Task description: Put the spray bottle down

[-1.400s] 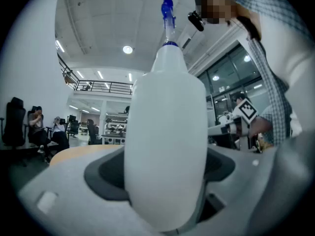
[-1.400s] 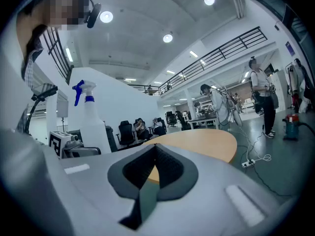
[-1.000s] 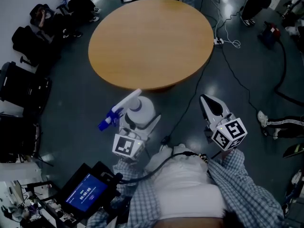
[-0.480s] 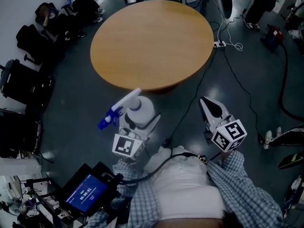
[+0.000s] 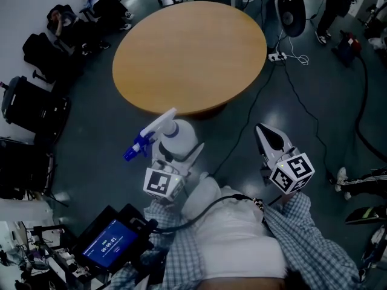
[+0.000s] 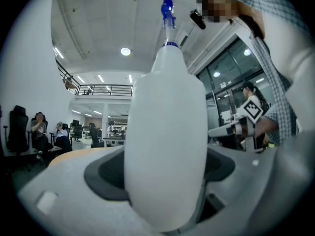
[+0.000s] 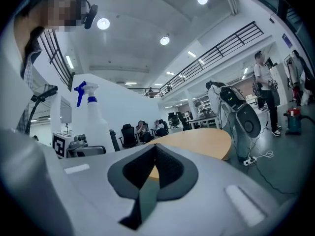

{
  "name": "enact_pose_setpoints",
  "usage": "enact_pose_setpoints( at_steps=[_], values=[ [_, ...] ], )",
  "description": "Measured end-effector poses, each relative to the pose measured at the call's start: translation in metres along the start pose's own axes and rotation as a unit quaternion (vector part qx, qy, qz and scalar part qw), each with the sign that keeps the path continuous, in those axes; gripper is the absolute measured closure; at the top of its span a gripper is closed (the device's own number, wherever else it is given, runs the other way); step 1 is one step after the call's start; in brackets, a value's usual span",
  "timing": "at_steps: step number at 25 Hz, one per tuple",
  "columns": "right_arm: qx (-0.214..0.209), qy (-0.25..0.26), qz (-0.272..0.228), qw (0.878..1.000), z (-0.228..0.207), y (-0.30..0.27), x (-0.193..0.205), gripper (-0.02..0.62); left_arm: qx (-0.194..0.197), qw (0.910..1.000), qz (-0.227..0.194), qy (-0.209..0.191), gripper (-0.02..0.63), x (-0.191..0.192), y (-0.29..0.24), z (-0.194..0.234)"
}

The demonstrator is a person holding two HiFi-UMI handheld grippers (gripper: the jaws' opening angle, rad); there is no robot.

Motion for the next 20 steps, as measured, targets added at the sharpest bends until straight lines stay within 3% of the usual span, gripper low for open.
enact_pose_setpoints(
  at_steps=[6,12,20],
  values=[
    [0.003,-0.009,-0.005,1.000,-0.020,-0.010,0.008,0.593,0.001,1.0000,-0.006,-0.006,0.186,0.004,-0.024,0.005],
    [0.005,0.005,0.006,1.000,-0.035,-0.066,-0.009,0.593,0.008,1.0000,-0.006,0.000,0.186,0.014,-0.066,0.055],
    [0.003,0.020,0.007,1.000,-0.062,-0.109,-0.025,0.593,0.026,0.9996,-0.007,0.004,0.186,0.036,-0.121,0.082]
  ],
)
Point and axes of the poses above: the fingertips, and each gripper's own axes: y backward along the fingers, z to its left, x out of its underside, the point moved 5 cm from there along y, backward along the fingers, and after that the axes turned 5 degrees about -y, right-handed, at the moved point
